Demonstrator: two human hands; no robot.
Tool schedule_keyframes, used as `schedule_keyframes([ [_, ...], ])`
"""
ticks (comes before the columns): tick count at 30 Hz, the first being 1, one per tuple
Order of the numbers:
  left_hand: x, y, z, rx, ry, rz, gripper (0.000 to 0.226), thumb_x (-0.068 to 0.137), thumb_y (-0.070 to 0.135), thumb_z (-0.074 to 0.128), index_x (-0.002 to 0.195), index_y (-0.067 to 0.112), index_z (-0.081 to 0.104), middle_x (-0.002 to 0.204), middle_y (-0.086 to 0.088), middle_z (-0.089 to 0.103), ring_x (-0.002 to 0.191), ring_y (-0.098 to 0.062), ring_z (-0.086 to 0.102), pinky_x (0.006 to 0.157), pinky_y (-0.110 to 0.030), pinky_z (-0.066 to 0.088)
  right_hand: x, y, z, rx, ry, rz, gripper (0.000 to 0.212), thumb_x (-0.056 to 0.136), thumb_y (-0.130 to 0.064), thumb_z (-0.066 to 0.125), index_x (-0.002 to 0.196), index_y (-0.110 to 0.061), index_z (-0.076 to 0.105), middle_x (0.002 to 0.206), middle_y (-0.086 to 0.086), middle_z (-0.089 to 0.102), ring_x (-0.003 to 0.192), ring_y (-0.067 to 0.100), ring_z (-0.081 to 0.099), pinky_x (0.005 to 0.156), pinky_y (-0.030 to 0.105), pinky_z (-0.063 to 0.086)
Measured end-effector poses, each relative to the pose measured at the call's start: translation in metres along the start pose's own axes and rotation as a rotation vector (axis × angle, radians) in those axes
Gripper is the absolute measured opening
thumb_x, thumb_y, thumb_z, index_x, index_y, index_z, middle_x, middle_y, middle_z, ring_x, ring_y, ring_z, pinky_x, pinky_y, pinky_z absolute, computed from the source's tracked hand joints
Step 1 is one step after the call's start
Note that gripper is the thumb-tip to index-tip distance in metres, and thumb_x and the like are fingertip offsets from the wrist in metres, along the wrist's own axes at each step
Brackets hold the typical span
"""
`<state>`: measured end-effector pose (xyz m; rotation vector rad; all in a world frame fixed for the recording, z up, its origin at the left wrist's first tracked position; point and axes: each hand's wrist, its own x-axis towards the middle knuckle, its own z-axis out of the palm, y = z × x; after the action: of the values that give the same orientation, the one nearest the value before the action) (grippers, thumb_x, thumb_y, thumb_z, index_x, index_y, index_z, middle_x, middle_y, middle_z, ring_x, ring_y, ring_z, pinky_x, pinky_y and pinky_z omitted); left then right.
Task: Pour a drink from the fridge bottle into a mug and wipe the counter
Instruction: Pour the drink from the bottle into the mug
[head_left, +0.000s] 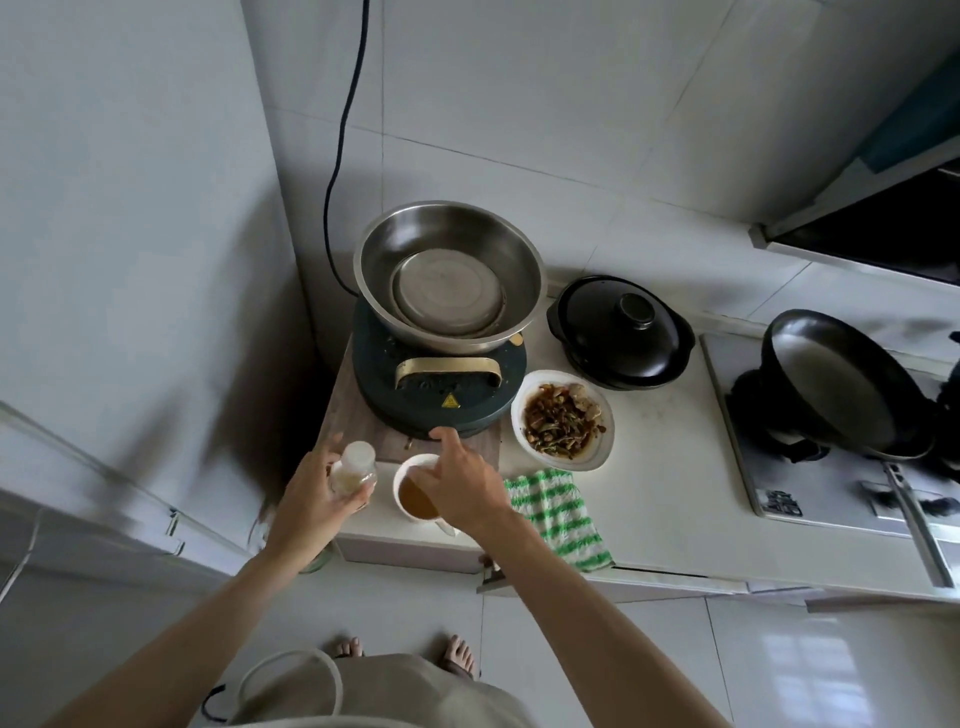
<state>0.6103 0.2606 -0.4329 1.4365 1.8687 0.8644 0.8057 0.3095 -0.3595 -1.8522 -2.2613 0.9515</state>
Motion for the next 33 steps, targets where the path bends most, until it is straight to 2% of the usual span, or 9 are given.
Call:
schedule_keyframes([
  [2, 0.002, -0.003, 0.011, -0.053, -0.026, -0.015, 0.075, 0.073, 0.029, 0.084, 0.135, 0.021, 0.043, 0.123, -0.001, 0.056, 0.107, -0.015, 0.057, 0.082, -0.024, 0.049, -0.008, 0.023, 0.003, -0.029, 0.038, 0.05, 0.05, 0.094, -0.043, 0.06, 0.133, -0.019, 0.038, 0.129, 0.007, 0.058, 0.111, 0.029, 0.062, 0.09, 0.047, 0.054],
  [5, 0.004, -0.005, 0.023, -0.034, -0.034, -0.007, 0.071, 0.073, 0.027, 0.083, 0.132, 0.022, 0.043, 0.125, -0.003, 0.056, 0.111, -0.016, 0.056, 0.084, -0.021, 0.046, -0.023, 0.047, 0.009, -0.064, 0.021, 0.099, 0.063, 0.09, -0.046, 0.065, 0.137, -0.015, 0.036, 0.136, 0.008, 0.051, 0.116, 0.03, 0.059, 0.091, 0.043, 0.052],
  [9, 0.008, -0.003, 0.027, 0.032, -0.098, 0.029, 0.076, 0.072, 0.027, 0.084, 0.133, 0.018, 0.04, 0.128, -0.005, 0.057, 0.116, -0.021, 0.057, 0.089, -0.029, 0.05, -0.032, 0.063, 0.022, -0.029, -0.004, 0.137, 0.089, 0.077, -0.049, 0.076, 0.144, -0.02, 0.025, 0.143, 0.006, 0.047, 0.126, 0.027, 0.053, 0.096, 0.042, 0.051],
  [13, 0.006, -0.005, 0.018, 0.127, -0.103, 0.085, 0.089, 0.071, 0.033, 0.084, 0.142, 0.021, 0.033, 0.14, -0.007, 0.05, 0.125, -0.024, 0.053, 0.091, -0.035, 0.053, -0.034, 0.06, 0.036, -0.019, -0.013, 0.142, 0.108, 0.077, -0.047, 0.077, 0.156, -0.015, 0.01, 0.156, 0.007, 0.035, 0.139, 0.027, 0.041, 0.105, 0.042, 0.045],
  [18, -0.011, -0.003, 0.015, 0.106, -0.059, 0.043, 0.09, 0.072, 0.033, 0.083, 0.144, 0.02, 0.03, 0.141, -0.007, 0.044, 0.123, -0.023, 0.051, 0.088, -0.039, 0.053, -0.024, 0.047, 0.051, 0.003, 0.006, 0.141, 0.11, 0.077, -0.045, 0.079, 0.154, -0.014, 0.007, 0.151, 0.008, 0.035, 0.133, 0.028, 0.048, 0.099, 0.041, 0.049],
  [22, -0.023, -0.011, 0.011, 0.116, -0.1, -0.002, 0.087, 0.077, 0.032, 0.079, 0.146, 0.018, 0.028, 0.147, -0.008, 0.043, 0.129, -0.024, 0.05, 0.096, -0.041, 0.05, -0.013, 0.038, 0.06, 0.014, 0.0, 0.172, 0.118, 0.076, -0.051, 0.08, 0.157, -0.012, 0.003, 0.153, 0.007, 0.031, 0.133, 0.029, 0.047, 0.1, 0.042, 0.048],
  [25, -0.029, -0.012, 0.006, 0.107, -0.113, 0.0, 0.086, 0.079, 0.03, 0.078, 0.147, 0.015, 0.028, 0.149, -0.007, 0.043, 0.128, -0.022, 0.051, 0.099, -0.036, 0.046, -0.007, 0.033, 0.062, 0.039, 0.009, 0.198, 0.121, 0.075, -0.054, 0.08, 0.157, -0.013, 0.001, 0.155, 0.006, 0.029, 0.133, 0.029, 0.048, 0.1, 0.044, 0.048],
  [30, -0.031, -0.018, -0.005, 0.153, -0.17, 0.041, 0.084, 0.08, 0.033, 0.076, 0.147, 0.017, 0.028, 0.149, -0.003, 0.043, 0.127, -0.017, 0.05, 0.093, -0.023, 0.042, -0.002, 0.025, 0.065, 0.013, 0.017, 0.227, 0.122, 0.072, -0.058, 0.08, 0.156, -0.014, 0.004, 0.153, 0.006, 0.031, 0.131, 0.029, 0.05, 0.1, 0.044, 0.048],
  [33, -0.019, -0.011, -0.009, 0.172, -0.165, 0.044, 0.087, 0.079, 0.037, 0.077, 0.148, 0.019, 0.027, 0.15, -0.002, 0.043, 0.133, -0.02, 0.048, 0.099, -0.032, 0.045, -0.003, 0.02, 0.069, -0.005, 0.033, 0.241, 0.12, 0.072, -0.058, 0.08, 0.155, -0.014, 0.005, 0.151, 0.006, 0.033, 0.128, 0.029, 0.052, 0.098, 0.044, 0.05],
])
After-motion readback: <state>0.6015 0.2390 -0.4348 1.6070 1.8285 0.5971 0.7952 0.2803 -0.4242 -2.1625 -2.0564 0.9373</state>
